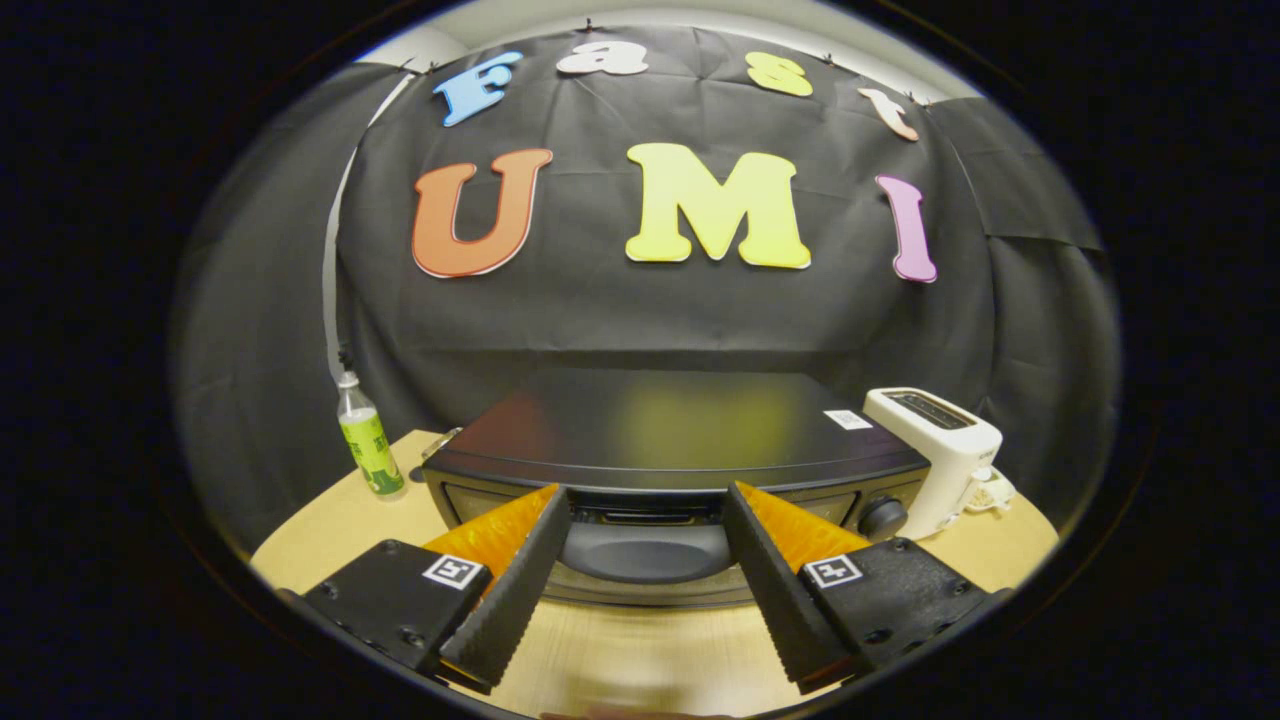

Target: Open the toaster oven, put the food inside, and close the toaster oven door.

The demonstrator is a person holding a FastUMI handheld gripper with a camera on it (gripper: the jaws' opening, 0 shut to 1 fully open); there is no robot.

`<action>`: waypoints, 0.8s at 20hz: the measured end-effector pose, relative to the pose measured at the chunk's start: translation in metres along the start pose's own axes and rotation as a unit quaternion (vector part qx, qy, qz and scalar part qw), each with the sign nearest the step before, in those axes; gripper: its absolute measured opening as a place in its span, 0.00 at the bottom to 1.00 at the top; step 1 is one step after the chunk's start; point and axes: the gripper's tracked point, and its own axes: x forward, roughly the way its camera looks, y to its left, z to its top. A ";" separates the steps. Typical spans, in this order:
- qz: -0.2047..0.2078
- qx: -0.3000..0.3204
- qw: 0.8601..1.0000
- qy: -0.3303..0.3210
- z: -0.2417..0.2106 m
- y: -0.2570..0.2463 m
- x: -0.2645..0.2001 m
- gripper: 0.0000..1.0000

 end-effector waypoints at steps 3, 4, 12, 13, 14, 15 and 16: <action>0.000 -0.001 1.000 0.006 0.000 0.000 0.004 1.00; 0.001 -0.002 1.000 0.008 0.000 0.000 0.004 1.00; 0.000 0.010 1.000 0.000 -0.004 0.001 -0.004 1.00; 0.000 0.009 1.000 -0.002 -0.005 0.000 -0.006 1.00; 0.000 0.009 1.000 -0.002 -0.007 0.001 -0.009 1.00; 0.000 0.009 1.000 -0.004 -0.011 0.000 -0.018 1.00; 0.000 0.009 1.000 -0.003 -0.015 0.000 -0.025 1.00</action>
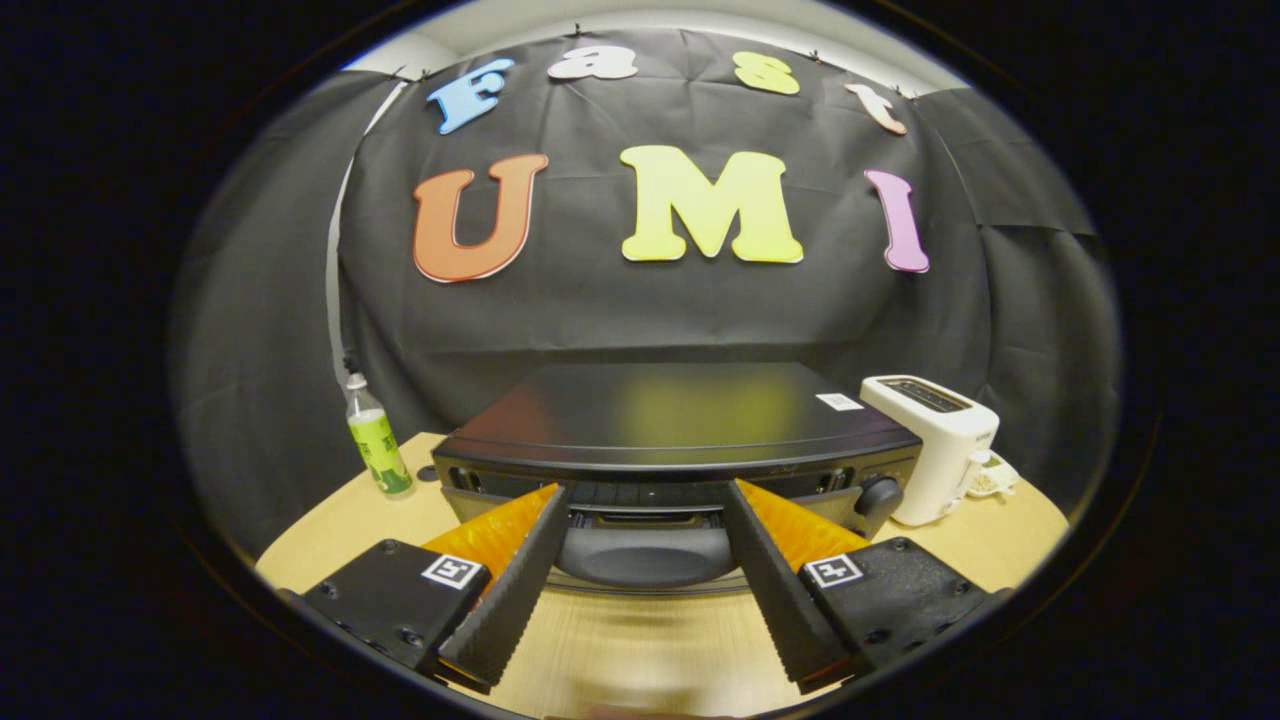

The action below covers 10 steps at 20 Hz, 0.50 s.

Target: Open the toaster oven, put the food inside, and close the toaster oven door.

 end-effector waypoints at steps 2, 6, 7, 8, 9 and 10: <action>0.001 0.001 1.000 0.003 -0.005 0.000 -0.006 1.00; 0.000 0.001 1.000 0.014 -0.020 0.001 -0.022 1.00; 0.001 0.001 1.000 0.018 -0.025 0.001 -0.026 1.00; 0.001 0.002 1.000 0.022 -0.031 0.001 -0.031 1.00; 0.002 0.002 1.000 0.027 -0.036 0.001 -0.036 1.00; 0.001 0.000 1.000 0.030 -0.042 0.001 -0.041 1.00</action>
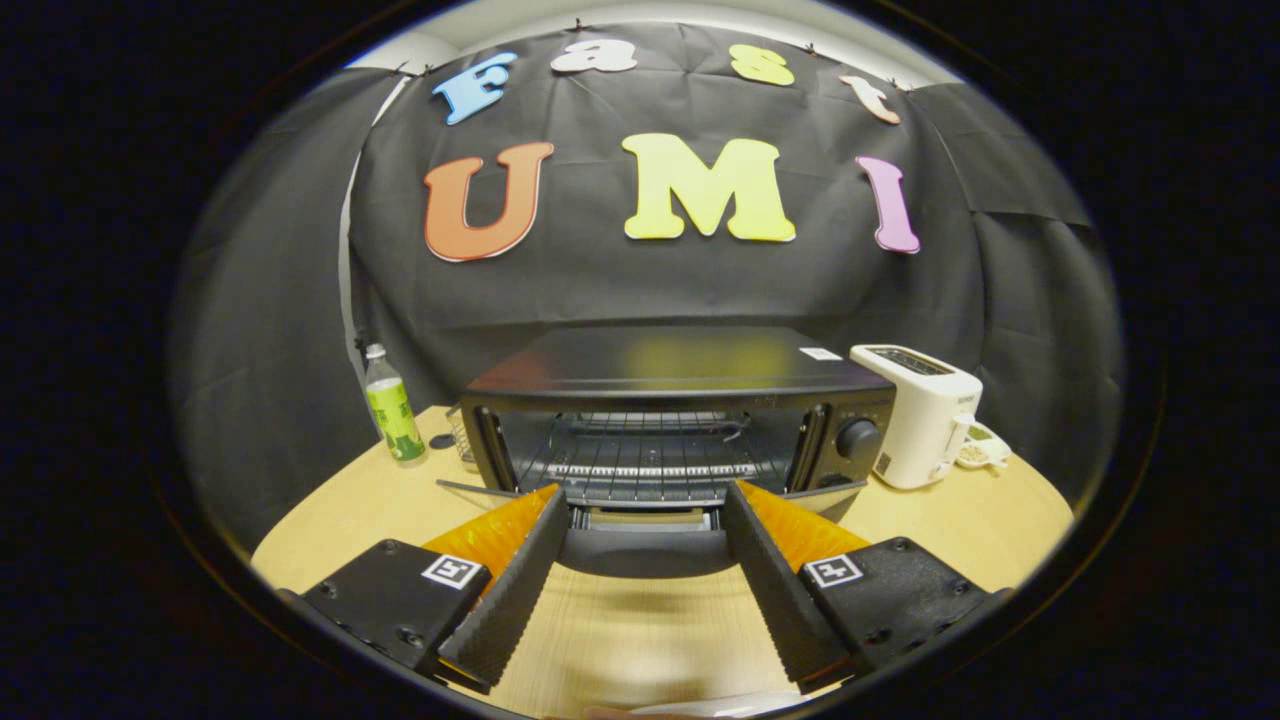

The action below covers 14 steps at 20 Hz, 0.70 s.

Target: Open the toaster oven, put the food inside, and close the toaster oven door.

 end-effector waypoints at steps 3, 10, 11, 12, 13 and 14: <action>-0.006 -0.011 1.000 0.014 -0.021 -0.001 -0.012 1.00; -0.013 -0.024 0.995 0.095 -0.078 -0.001 -0.025 1.00; -0.012 -0.026 0.994 0.107 -0.085 0.000 -0.027 1.00; -0.011 -0.028 0.992 0.119 -0.093 0.000 -0.030 1.00; -0.011 -0.029 0.991 0.129 -0.099 -0.001 -0.035 1.00; -0.012 -0.028 0.991 0.128 -0.099 -0.002 -0.040 1.00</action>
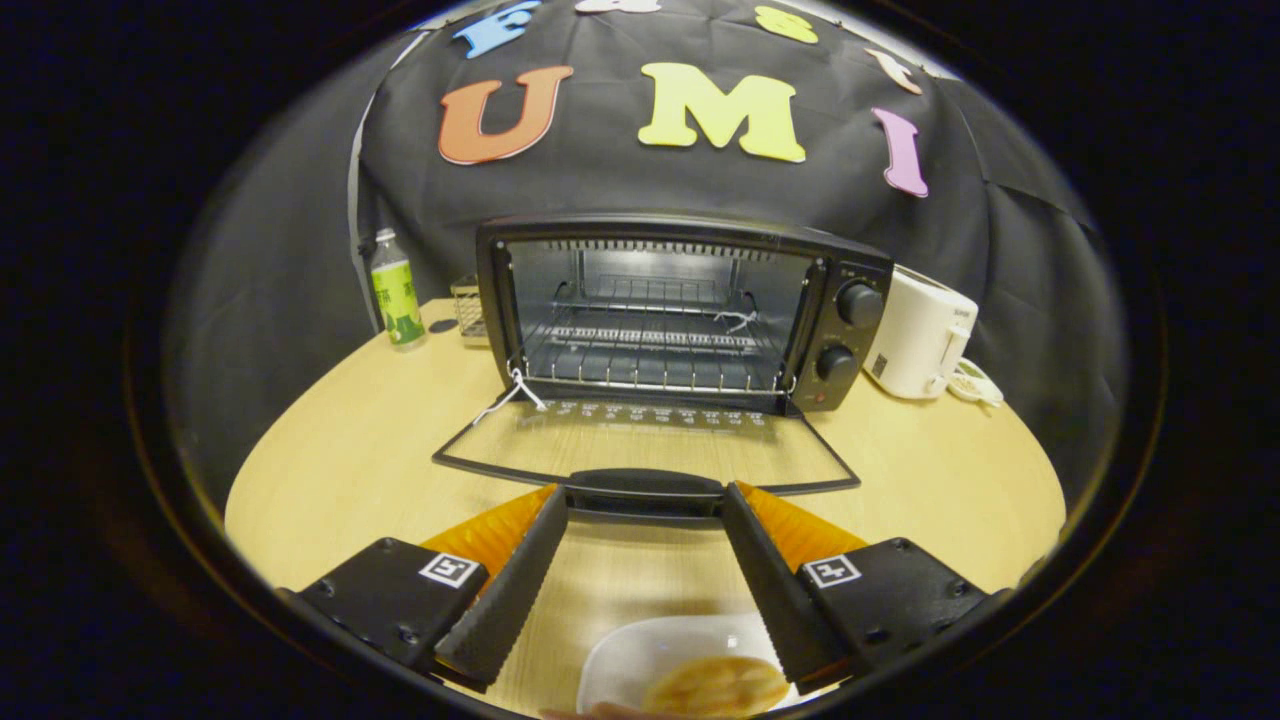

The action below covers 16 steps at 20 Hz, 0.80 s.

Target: Open the toaster oven, put the food inside, and close the toaster oven door.

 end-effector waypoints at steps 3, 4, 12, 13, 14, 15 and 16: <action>0.005 0.011 1.000 -0.021 0.005 -0.001 -0.020 1.00; 0.004 0.010 1.000 -0.025 0.006 -0.002 -0.026 1.00; -0.009 0.007 0.997 -0.079 0.017 -0.012 -0.101 1.00; -0.010 0.005 0.996 -0.085 0.018 -0.014 -0.112 1.00; -0.012 0.004 0.995 -0.094 0.020 -0.016 -0.123 1.00; -0.014 0.003 0.994 -0.106 0.022 -0.019 -0.134 1.00; -0.017 0.003 0.993 -0.118 0.024 -0.021 -0.145 1.00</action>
